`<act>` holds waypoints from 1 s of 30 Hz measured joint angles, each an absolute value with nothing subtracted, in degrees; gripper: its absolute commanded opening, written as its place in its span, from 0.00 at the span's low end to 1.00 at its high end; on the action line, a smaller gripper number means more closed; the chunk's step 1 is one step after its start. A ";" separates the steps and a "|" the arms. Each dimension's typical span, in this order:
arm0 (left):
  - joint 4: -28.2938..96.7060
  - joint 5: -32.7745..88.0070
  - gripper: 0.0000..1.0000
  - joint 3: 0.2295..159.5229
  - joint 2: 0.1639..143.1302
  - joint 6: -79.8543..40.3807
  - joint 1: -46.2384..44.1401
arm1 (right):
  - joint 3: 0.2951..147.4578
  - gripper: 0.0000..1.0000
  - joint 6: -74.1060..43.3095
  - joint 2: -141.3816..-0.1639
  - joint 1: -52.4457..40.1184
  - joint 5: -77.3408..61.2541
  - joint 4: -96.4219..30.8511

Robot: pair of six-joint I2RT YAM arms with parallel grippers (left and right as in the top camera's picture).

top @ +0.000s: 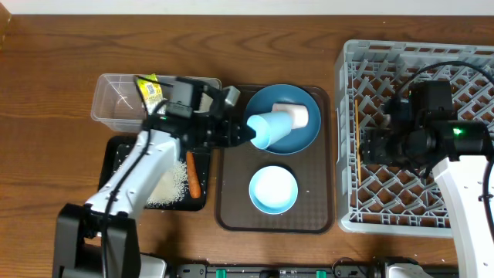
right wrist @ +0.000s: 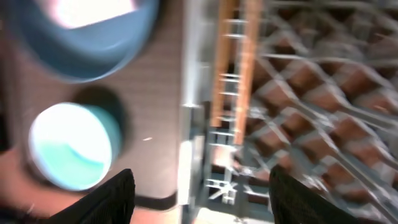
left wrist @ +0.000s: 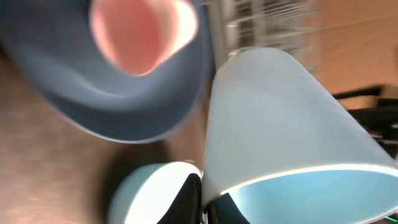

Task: Sort waste into correct bins and load items into the dishwasher rack

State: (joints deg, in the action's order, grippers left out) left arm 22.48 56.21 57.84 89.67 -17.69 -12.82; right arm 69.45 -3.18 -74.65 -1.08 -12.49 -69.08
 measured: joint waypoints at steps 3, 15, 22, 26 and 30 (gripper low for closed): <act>22.31 65.67 0.06 57.84 89.67 -18.24 -9.63 | 69.45 0.70 2.76 -74.65 -1.08 -21.04 -68.60; 22.28 86.35 0.06 57.84 89.67 -20.80 -8.97 | 69.45 0.84 34.48 -74.65 -1.08 -55.48 -71.55; 22.26 88.14 0.06 57.84 89.67 -23.00 -10.98 | 69.45 0.85 46.78 -74.65 -1.08 -64.66 -72.40; 22.11 88.40 0.06 57.84 89.67 -23.59 -13.65 | 69.45 0.85 50.11 -74.65 -1.08 -66.30 -72.40; 22.09 88.42 0.06 57.84 89.67 -24.23 -15.62 | 69.45 0.84 52.14 -74.65 -1.21 -66.67 -72.40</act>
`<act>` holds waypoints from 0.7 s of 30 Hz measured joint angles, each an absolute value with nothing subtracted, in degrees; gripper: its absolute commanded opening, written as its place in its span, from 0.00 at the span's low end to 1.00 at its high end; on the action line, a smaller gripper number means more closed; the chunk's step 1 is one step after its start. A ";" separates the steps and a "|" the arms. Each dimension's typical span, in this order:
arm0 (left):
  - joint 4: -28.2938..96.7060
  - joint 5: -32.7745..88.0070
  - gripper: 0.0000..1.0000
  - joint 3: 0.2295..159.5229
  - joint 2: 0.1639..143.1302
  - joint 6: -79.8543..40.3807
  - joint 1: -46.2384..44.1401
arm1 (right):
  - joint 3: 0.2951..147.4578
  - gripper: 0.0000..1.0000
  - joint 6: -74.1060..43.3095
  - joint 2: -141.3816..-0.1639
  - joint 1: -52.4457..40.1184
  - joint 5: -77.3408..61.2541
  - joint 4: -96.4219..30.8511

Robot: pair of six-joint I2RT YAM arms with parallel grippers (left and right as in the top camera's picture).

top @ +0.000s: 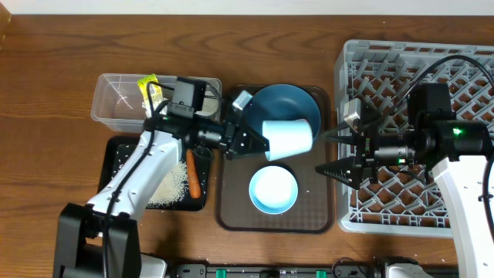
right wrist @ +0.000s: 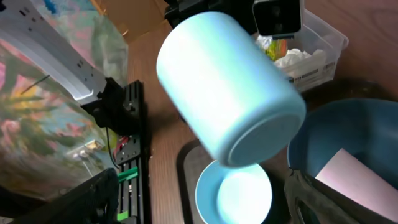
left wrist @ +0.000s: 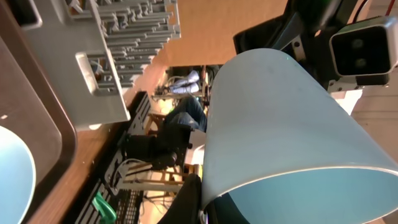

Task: Sort waste into correct bins and load items into the dishwasher rack

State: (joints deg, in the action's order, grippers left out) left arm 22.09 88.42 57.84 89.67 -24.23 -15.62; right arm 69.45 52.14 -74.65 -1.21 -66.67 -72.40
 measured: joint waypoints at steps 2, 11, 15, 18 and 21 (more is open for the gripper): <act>22.04 88.42 0.06 57.84 89.58 -24.51 -16.14 | 69.45 0.85 52.71 -74.65 -1.26 -66.70 -72.38; 22.04 88.44 0.06 57.84 85.21 -26.20 -18.33 | 69.45 0.84 55.18 -74.65 -1.26 -66.59 -72.03; 22.04 88.58 0.06 57.84 82.17 -27.03 -18.90 | 69.45 0.89 56.21 -74.65 -1.26 -66.76 -71.26; 22.04 88.60 0.06 57.84 80.84 -27.20 -19.25 | 69.45 0.94 56.73 -74.65 -1.41 -67.55 -71.09; 22.04 88.55 0.06 57.84 80.71 -27.24 -20.08 | 69.45 0.94 57.04 -74.65 -2.81 -68.42 -70.65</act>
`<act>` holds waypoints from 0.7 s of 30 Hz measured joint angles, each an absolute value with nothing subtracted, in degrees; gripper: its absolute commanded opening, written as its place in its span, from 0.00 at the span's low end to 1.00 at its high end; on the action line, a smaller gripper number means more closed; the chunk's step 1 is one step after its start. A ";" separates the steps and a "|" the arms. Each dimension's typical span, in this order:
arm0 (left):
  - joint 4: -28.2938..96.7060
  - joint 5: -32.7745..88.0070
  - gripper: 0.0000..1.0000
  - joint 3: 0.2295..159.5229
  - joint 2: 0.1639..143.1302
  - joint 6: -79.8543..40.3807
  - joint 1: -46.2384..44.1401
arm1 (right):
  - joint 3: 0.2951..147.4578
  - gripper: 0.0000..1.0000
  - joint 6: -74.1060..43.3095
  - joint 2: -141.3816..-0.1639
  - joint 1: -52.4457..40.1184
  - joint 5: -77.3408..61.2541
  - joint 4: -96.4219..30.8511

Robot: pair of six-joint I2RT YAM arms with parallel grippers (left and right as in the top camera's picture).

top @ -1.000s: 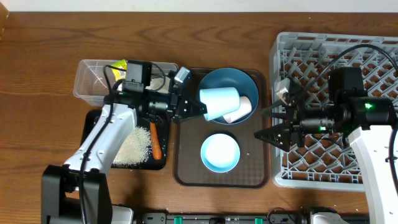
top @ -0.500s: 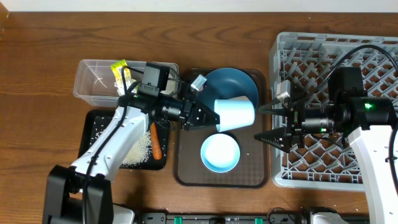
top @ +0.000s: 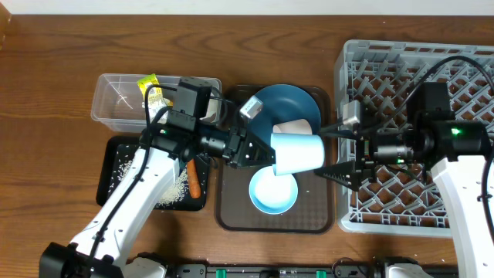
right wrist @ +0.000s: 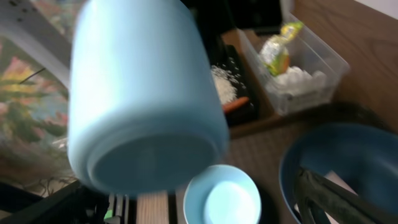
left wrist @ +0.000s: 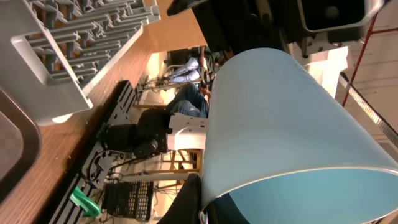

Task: Sort waste into correct bins and load items into the dishwasher rack
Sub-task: 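Grasp the light-blue cup with right gripper and release left gripper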

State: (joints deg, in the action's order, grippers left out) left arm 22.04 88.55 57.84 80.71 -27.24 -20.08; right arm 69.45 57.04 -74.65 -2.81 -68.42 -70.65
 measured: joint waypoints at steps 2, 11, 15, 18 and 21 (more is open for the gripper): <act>22.04 88.51 0.06 57.84 80.71 -27.27 -20.67 | 69.45 0.96 57.34 -74.65 -3.88 -69.38 -70.46; 22.04 88.16 0.06 57.84 80.71 -27.27 -21.87 | 69.45 0.87 58.11 -74.65 -7.55 -73.06 -68.88; 22.06 87.83 0.06 57.84 80.71 -27.27 -21.87 | 69.45 0.76 58.61 -74.65 -8.14 -75.00 -68.47; 22.04 87.15 0.06 57.84 80.71 -27.27 -21.87 | 69.45 0.74 58.63 -74.65 -8.16 -75.70 -68.51; 22.04 86.59 0.06 57.84 80.71 -27.27 -21.87 | 69.45 0.73 58.63 -74.65 -8.16 -76.16 -68.29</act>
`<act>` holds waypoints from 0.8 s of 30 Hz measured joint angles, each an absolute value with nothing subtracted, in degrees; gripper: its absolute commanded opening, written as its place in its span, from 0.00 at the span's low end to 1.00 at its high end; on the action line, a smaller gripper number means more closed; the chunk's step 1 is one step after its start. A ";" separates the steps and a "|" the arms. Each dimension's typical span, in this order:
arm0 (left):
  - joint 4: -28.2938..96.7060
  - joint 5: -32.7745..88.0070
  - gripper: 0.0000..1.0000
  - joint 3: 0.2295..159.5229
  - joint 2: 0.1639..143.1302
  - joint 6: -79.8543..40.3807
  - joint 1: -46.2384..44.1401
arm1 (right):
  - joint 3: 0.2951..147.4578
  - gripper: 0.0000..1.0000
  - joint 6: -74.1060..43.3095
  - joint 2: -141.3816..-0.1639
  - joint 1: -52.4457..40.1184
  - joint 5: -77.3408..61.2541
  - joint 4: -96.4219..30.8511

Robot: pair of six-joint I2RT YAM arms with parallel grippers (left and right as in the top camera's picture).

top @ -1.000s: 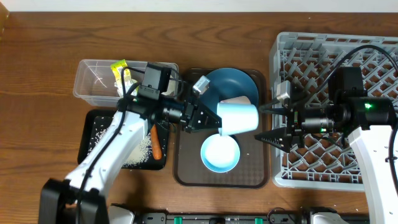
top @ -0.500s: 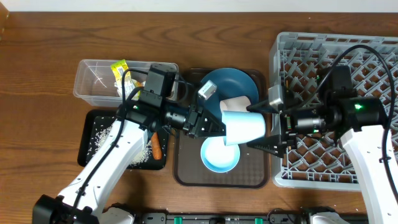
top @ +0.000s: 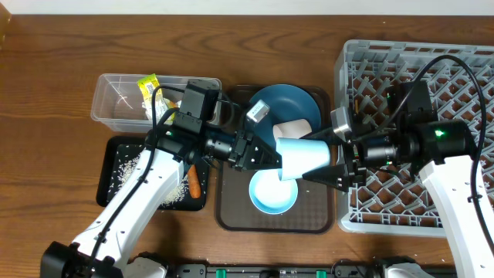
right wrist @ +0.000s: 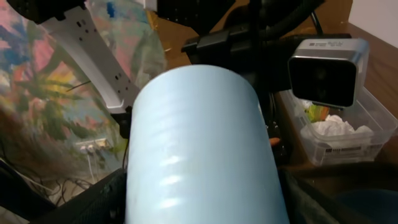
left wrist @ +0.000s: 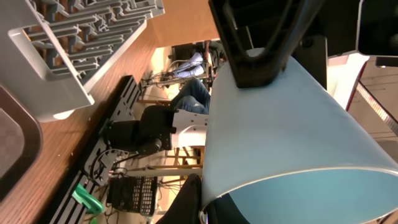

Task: Sort waste into correct bins and load items into the dishwasher rack
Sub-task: 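Grasp the light-blue cup with right gripper and release left gripper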

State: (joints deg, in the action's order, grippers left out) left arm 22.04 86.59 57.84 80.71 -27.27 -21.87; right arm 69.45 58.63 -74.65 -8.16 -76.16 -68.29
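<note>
A light blue cup point(top: 302, 158) lies on its side in the air over the brown tray point(top: 231, 218). My left gripper point(top: 266, 153) is shut on its rim, one finger inside and one outside point(left wrist: 191, 198). My right gripper point(top: 323, 161) is open, reaching in from the right with a finger point(right wrist: 93, 199) on either side of the cup's closed end point(right wrist: 199, 149). The grey dishwasher rack point(top: 463, 62) stands at the right. A light blue bowl point(top: 272, 191) sits on the tray under the cup.
A dark blue plate point(top: 282, 104) with a white piece point(top: 297, 126) on it lies at the tray's far end. A clear bin point(top: 116, 104) with a yellow wrapper point(top: 150, 89) and a black tray point(top: 116, 166) with rice and a carrot point(top: 194, 181) are at the left.
The right gripper has moved left, from just short of the cup's base to having its fingers on either side of it. The left gripper still holds the cup in much the same place.
First the left gripper held the cup by its rim low over the blue plate while the right gripper was over the rack's left edge. Then the cup was lifted and further right, with the right gripper open and facing it. Now the right fingers flank the cup's base.
</note>
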 measured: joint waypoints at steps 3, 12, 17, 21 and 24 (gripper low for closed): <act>22.04 86.17 0.06 57.84 80.71 -27.24 -21.87 | 69.45 0.70 58.61 -74.65 -8.16 -76.29 -68.10; 22.06 85.10 0.06 57.84 80.71 -27.20 -21.91 | 69.47 0.49 58.08 -74.65 -8.16 -75.68 -68.05; 22.09 84.38 0.11 57.84 80.71 -27.20 -21.91 | 69.49 0.49 58.11 -74.65 -8.16 -74.72 -68.42; 22.04 82.43 0.17 57.84 80.71 -27.51 -21.91 | 69.49 0.44 57.65 -74.65 -8.16 -73.25 -68.82; 21.43 80.49 0.22 57.84 80.71 -28.21 -21.87 | 69.49 0.40 56.80 -74.65 -8.16 -71.61 -68.88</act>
State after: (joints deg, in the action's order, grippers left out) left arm 21.43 80.49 57.84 80.71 -28.21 -21.87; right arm 69.49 56.80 -74.65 -8.16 -71.61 -68.88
